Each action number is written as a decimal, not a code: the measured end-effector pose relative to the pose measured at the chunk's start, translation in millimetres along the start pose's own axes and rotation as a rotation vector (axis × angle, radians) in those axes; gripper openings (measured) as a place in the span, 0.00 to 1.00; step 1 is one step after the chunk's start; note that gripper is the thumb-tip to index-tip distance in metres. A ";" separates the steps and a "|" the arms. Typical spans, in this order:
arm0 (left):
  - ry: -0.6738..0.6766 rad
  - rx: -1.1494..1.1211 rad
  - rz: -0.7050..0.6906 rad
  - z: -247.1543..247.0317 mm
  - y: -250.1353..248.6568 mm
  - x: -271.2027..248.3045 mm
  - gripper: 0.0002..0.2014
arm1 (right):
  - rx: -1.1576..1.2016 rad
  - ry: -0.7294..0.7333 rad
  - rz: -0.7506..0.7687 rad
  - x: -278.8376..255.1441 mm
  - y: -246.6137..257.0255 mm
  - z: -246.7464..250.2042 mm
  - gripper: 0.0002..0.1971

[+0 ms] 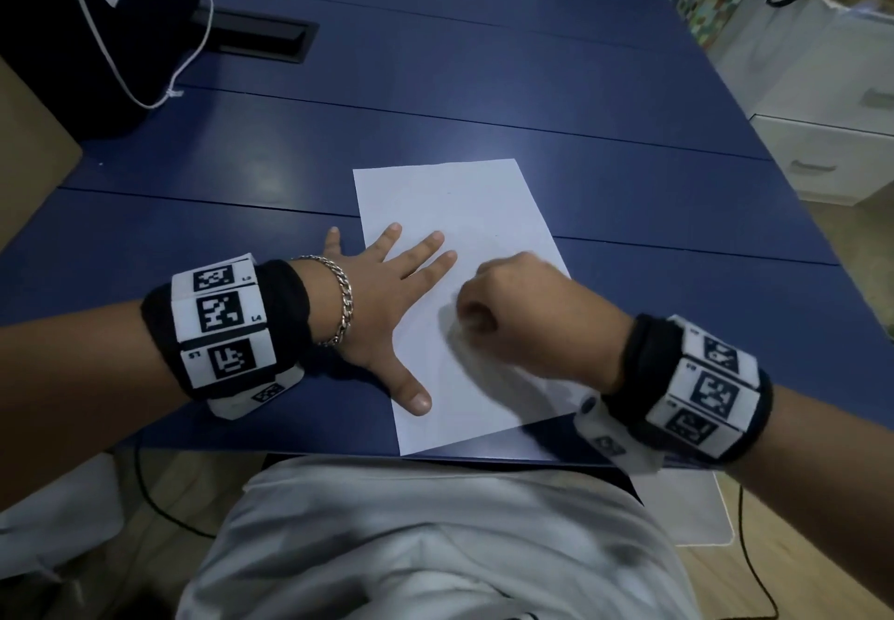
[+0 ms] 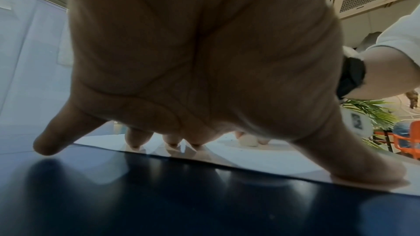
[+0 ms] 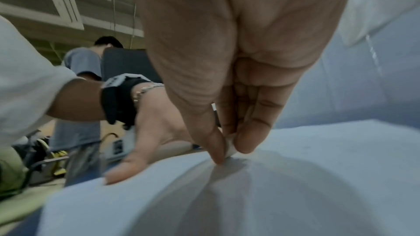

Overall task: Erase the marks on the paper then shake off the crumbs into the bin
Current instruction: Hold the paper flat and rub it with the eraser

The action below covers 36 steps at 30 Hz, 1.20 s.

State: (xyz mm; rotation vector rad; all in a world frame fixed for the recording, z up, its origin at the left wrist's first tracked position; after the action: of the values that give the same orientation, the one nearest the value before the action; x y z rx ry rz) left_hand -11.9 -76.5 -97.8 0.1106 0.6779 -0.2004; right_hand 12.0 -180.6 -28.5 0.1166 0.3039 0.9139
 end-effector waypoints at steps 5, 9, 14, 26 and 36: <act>0.008 0.007 0.004 0.2 -0.8 0.1 0.81 | 0.021 0.036 0.075 -10.2 31.5 -11.1 0.09; 0.015 0.005 0.019 1.0 -0.6 -1.8 0.81 | 0.019 0.021 -0.050 -7.1 -8.0 -1.5 0.11; 0.019 0.009 0.019 1.3 -1.1 -0.3 0.81 | 0.023 0.030 0.050 -16.3 25.9 -12.5 0.09; -0.018 0.018 0.002 3.0 0.5 -0.9 0.81 | 0.299 -0.315 -0.283 -60.6 -83.6 44.9 0.03; -0.090 0.068 -0.049 8.8 -0.7 3.5 0.78 | 0.385 -0.276 -0.306 -95.6 -75.2 8.6 0.03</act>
State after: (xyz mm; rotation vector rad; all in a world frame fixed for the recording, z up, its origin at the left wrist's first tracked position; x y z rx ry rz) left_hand -4.0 -79.1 -93.2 0.1495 0.5851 -0.2741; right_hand 17.2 -302.0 -17.4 0.5325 0.2297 0.5189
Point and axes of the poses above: each hand's wrist, its own x-axis towards the middle knuckle, its own z-axis out of the back of the hand, y = z × x, the point moved 10 cm from there along x, towards the middle knuckle, and after that the axes turned 3 degrees about x, right-handed, at the moved point
